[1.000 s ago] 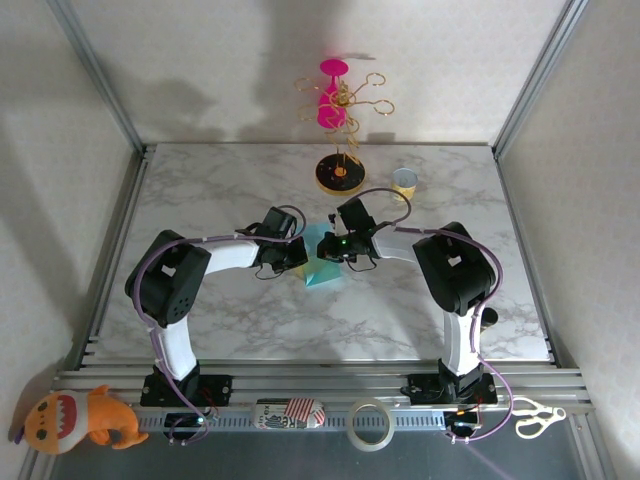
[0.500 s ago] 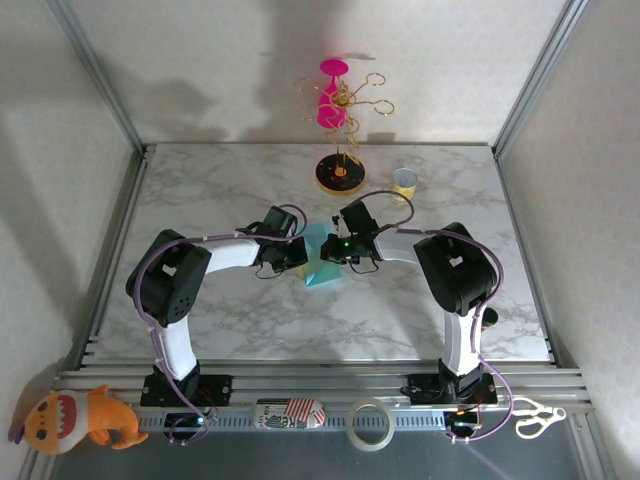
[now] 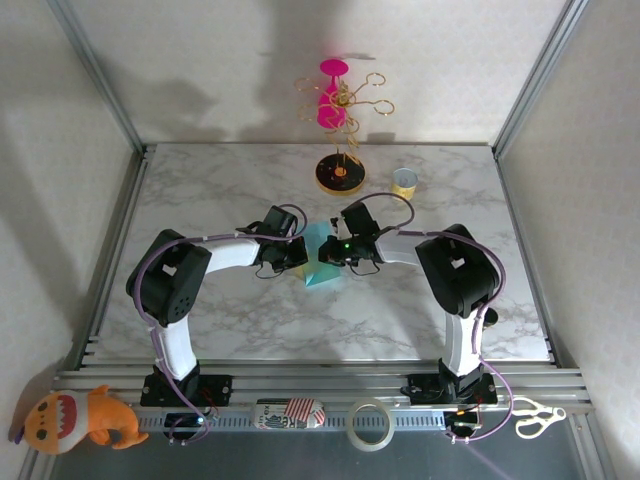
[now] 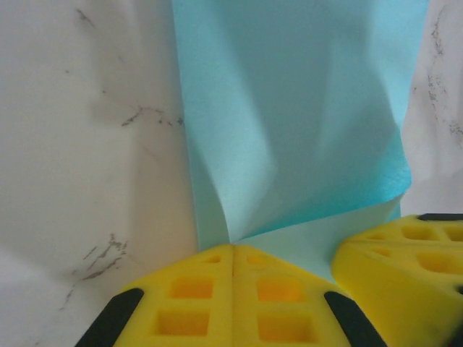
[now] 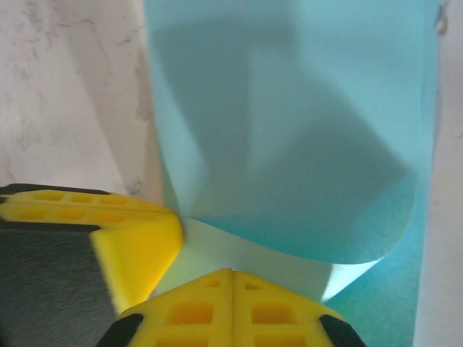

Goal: Fold a paper plane with a square sheet of paper (pick it up from the middle)

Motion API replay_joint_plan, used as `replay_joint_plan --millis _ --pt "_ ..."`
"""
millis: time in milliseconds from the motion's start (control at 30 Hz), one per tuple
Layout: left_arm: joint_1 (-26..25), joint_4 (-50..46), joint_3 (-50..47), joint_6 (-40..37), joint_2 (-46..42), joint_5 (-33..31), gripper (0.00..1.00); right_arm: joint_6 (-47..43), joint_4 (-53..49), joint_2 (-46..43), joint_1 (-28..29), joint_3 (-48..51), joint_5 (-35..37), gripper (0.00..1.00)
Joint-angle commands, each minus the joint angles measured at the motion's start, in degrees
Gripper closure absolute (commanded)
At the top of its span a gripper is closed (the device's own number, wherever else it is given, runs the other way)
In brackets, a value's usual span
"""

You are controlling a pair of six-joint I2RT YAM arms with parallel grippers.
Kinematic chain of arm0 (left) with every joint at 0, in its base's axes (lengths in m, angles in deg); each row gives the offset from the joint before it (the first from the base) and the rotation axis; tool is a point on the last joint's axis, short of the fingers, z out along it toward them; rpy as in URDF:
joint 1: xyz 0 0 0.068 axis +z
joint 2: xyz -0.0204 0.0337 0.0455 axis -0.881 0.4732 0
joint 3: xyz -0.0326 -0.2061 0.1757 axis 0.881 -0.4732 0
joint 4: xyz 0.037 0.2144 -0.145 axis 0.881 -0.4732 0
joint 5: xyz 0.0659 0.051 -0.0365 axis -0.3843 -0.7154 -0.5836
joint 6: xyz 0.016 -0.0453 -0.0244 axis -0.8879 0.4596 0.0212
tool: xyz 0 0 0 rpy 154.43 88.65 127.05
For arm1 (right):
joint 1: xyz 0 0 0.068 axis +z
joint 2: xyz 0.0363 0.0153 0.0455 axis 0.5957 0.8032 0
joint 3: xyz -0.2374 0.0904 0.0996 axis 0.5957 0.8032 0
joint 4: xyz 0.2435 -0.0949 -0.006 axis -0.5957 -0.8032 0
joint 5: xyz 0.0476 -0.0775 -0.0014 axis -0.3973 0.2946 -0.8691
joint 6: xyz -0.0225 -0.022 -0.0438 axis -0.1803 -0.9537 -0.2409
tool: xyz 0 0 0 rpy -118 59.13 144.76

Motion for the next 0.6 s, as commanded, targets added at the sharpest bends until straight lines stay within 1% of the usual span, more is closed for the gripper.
replay_joint_plan --millis 0,133,233,300,400,567 --pt "-0.21 -4.09 0.48 -1.54 1.97 -2.26 1.00 0.87 -2.19 1.61 0.39 0.83 1.65 1.00" --pt "-0.21 -3.90 1.78 -1.46 1.11 -0.91 1.00 1.42 -3.36 1.94 0.41 1.96 4.02 1.00" --pt "-0.21 -1.80 2.09 0.48 -1.72 1.78 1.00 2.16 -5.58 2.58 0.38 1.94 5.46 1.00" --pt "-0.36 0.25 1.52 2.41 -4.52 2.73 0.96 2.90 -6.27 2.85 0.40 2.31 6.08 1.00" --pt "-0.88 1.79 -0.15 5.16 -8.15 2.27 0.89 3.53 -6.89 3.19 0.41 2.67 6.38 1.00" --pt "-3.37 3.19 -4.11 9.45 -11.07 1.37 0.88 3.80 -7.90 3.90 0.40 2.44 7.27 1.00"
